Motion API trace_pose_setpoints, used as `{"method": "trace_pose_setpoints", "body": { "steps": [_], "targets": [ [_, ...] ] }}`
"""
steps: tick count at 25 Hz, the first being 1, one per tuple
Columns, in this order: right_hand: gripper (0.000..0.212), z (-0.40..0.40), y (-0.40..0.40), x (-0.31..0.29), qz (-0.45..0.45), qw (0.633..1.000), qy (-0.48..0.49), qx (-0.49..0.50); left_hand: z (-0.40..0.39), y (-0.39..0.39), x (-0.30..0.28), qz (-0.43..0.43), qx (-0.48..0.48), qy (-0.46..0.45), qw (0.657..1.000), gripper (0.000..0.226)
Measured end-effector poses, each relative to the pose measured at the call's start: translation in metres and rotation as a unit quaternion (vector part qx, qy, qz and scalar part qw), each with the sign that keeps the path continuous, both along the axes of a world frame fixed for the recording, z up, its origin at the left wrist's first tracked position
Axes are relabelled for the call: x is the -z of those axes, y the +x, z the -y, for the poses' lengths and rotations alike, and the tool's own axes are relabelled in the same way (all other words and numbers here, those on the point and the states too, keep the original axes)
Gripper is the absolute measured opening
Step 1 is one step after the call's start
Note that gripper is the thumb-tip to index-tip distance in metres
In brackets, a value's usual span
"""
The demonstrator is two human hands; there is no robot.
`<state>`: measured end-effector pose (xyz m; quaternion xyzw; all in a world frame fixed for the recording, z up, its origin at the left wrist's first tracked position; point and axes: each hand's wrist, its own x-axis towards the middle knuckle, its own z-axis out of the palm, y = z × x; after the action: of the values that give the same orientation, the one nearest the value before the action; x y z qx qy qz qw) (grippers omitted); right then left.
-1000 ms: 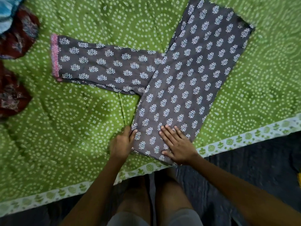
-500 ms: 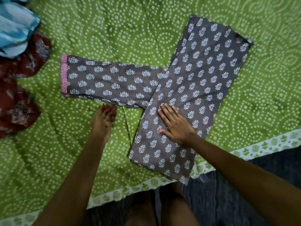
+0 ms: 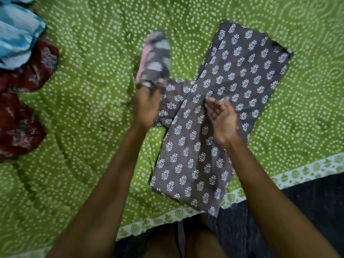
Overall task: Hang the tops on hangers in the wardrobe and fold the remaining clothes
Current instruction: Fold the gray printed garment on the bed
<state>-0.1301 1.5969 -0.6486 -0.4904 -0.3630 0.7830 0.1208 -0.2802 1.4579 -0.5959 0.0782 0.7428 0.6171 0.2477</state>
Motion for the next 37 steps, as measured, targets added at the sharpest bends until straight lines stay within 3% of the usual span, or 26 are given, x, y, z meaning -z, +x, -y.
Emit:
{"method": "trace_pose_setpoints", "body": {
  "steps": [1,3,4,5,7,9,12,13,15,17,19,21,24,26,29,31,34,36,37],
  "targets": [
    [0.057,-0.012,0.012,-0.006,-0.061,0.993,-0.085,0.063,-0.015,0.021,-0.006,-0.075,0.178,-0.084,0.978,0.027],
    [0.069,-0.026,0.044,-0.01,-0.121,0.967,-0.154,0.162,-0.028,0.06,-0.004,-0.188,0.484,-0.234,0.822,0.038],
    [0.069,-0.029,0.06,-0.008,-0.13,0.956,-0.172,0.197,-0.03,0.073,0.006,-0.229,0.556,-0.257,0.757,0.049],
    [0.068,-0.031,0.075,-0.008,-0.12,0.952,-0.176,0.219,-0.028,0.08,0.016,-0.253,0.588,-0.263,0.722,0.059],
    [0.075,-0.034,0.096,-0.012,-0.084,0.957,-0.173,0.218,-0.016,0.078,0.035,-0.294,0.57,-0.273,0.717,0.066],
    [0.076,-0.04,0.097,-0.013,-0.041,0.969,-0.178,0.169,-0.003,0.073,0.051,-0.357,0.489,-0.284,0.744,0.07],
    [0.057,-0.044,0.085,-0.009,0.095,0.99,-0.055,0.092,0.007,0.058,0.063,-0.368,0.4,-0.328,0.772,0.086],
    [0.052,-0.047,0.084,-0.004,0.141,0.984,-0.011,0.11,0.005,0.054,0.066,-0.371,0.4,-0.326,0.772,0.087],
    [0.049,-0.056,0.1,-0.002,0.125,0.975,0.002,0.181,0.001,0.045,0.067,-0.39,0.421,-0.302,0.761,0.084],
    [0.065,-0.062,0.133,0.001,0.093,0.968,-0.024,0.233,-0.004,0.045,0.065,-0.397,0.455,-0.264,0.752,0.083],
    [0.073,-0.063,0.163,0.004,0.156,0.962,-0.041,0.22,-0.008,0.049,0.065,-0.371,0.472,-0.235,0.764,0.082],
    [0.032,-0.062,0.176,0.008,0.197,0.959,-0.052,0.197,-0.02,0.046,0.064,-0.327,0.456,-0.207,0.802,0.077],
    [0.017,-0.068,0.173,0.01,0.24,0.956,-0.017,0.169,-0.051,0.025,0.063,-0.27,0.439,-0.165,0.841,0.075],
    [0.017,-0.069,0.175,0.009,0.239,0.947,0.01,0.212,-0.079,0.004,0.063,-0.272,0.457,-0.197,0.824,0.077],
    [0.021,-0.066,0.178,0.005,0.246,0.938,0.026,0.243,-0.111,-0.018,0.064,-0.367,0.526,-0.277,0.715,0.08],
    [0.026,-0.061,0.176,0.0,0.26,0.931,0.054,0.251,-0.116,-0.027,0.068,-0.399,0.55,-0.296,0.671,0.073],
    [0.03,-0.054,0.177,-0.001,0.311,0.912,0.114,0.243,-0.109,-0.035,0.071,-0.406,0.537,-0.327,0.663,0.052],
    [0.029,-0.05,0.18,0.003,0.346,0.904,0.147,0.202,-0.109,-0.021,0.066,-0.429,0.482,-0.392,0.655,0.044],
    [0.028,-0.048,0.181,0.004,0.356,0.903,0.153,0.187,-0.109,-0.004,0.063,-0.45,0.446,-0.391,0.667,0.045]
  ]
}}
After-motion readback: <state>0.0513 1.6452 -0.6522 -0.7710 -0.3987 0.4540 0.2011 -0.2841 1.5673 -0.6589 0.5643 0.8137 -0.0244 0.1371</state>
